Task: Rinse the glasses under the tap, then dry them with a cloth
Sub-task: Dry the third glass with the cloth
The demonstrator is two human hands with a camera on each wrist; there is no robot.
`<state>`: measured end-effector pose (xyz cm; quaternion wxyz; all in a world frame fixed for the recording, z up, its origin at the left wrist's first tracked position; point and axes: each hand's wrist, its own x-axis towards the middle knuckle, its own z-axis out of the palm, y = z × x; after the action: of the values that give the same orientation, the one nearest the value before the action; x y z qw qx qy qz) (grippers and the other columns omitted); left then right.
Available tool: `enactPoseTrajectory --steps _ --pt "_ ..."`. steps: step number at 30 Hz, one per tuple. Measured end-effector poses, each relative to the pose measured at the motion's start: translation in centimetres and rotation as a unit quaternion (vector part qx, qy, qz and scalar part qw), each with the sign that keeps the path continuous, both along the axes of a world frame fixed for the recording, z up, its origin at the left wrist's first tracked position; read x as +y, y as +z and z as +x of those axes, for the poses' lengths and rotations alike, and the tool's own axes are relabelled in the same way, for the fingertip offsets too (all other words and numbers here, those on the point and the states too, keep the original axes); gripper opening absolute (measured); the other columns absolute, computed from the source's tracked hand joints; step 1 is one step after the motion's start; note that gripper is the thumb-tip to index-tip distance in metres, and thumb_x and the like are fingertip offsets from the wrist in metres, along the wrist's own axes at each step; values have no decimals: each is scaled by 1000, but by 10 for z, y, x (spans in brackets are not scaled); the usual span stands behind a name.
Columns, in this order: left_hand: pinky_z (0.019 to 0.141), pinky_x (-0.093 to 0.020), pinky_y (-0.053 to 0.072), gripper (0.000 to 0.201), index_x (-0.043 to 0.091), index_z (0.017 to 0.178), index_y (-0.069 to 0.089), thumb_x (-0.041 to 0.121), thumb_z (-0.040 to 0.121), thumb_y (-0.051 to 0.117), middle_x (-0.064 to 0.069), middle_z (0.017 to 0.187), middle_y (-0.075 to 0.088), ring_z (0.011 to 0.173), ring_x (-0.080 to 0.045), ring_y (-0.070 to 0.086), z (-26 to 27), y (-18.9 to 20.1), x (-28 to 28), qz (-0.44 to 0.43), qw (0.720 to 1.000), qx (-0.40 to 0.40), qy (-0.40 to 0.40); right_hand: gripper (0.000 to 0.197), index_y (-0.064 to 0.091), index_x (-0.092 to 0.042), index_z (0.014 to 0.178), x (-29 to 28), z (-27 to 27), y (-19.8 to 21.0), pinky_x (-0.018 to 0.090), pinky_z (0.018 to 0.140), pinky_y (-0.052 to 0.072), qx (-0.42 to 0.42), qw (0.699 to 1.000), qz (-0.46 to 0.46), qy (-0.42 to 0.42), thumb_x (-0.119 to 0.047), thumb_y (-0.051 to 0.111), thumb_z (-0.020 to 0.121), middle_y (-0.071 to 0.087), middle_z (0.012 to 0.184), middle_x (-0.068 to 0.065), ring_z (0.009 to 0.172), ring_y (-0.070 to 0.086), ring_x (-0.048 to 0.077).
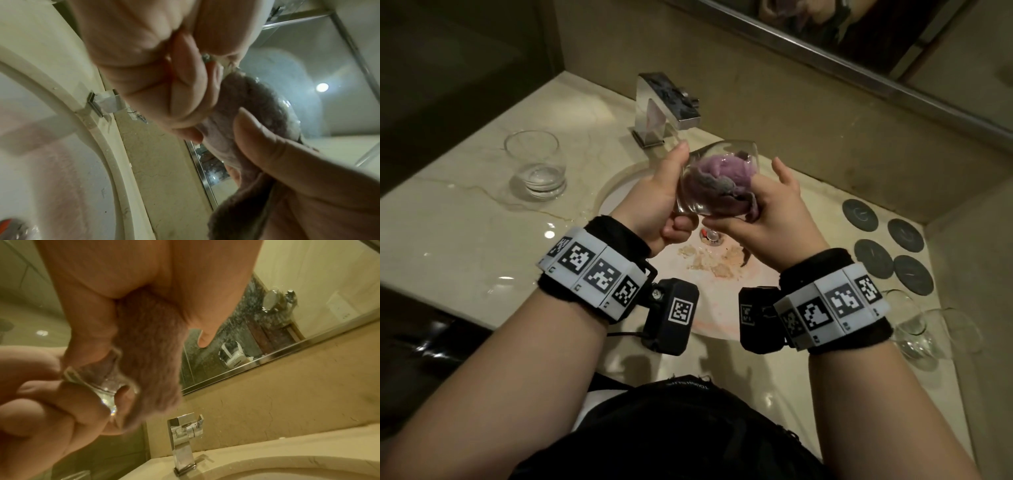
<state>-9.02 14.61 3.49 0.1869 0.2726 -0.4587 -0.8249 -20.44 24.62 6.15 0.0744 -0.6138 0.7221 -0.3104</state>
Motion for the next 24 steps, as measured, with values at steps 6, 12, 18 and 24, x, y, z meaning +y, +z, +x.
enactPoseTrajectory --steps 6,12,18,24 --pt "32 -8 20 55 4 99 51 56 94 35 0 51 48 33 -4 28 2 4 -1 -4 1000 -13 5 31 66 -17 111 5 -1 1 29 110 -17 -19 999 26 36 -23 71 81 56 99 -13 122 4 0" --pt "32 -11 22 55 3 115 49 53 94 39 5 48 51 35 -4 30 2 7 1 -27 998 -31 37 40 66 -27 111 -7 2 7 35 118 13 -74 992 106 -2 -33 77 73 57 96 -28 112 37 -13" --pt "35 -14 26 53 3 115 49 51 93 42 10 45 49 37 -5 32 1 11 0 -82 995 -32 55 42 63 -28 96 -4 4 15 56 78 54 -259 960 104 -14 -8 83 65 72 96 10 91 66 42" --pt "37 -15 31 48 12 115 52 53 93 42 3 62 56 38 -6 36 0 11 -4 -127 988 -52 72 44 59 -27 94 -7 8 11 27 73 57 -329 942 63 11 1 79 66 70 80 -15 81 70 7"
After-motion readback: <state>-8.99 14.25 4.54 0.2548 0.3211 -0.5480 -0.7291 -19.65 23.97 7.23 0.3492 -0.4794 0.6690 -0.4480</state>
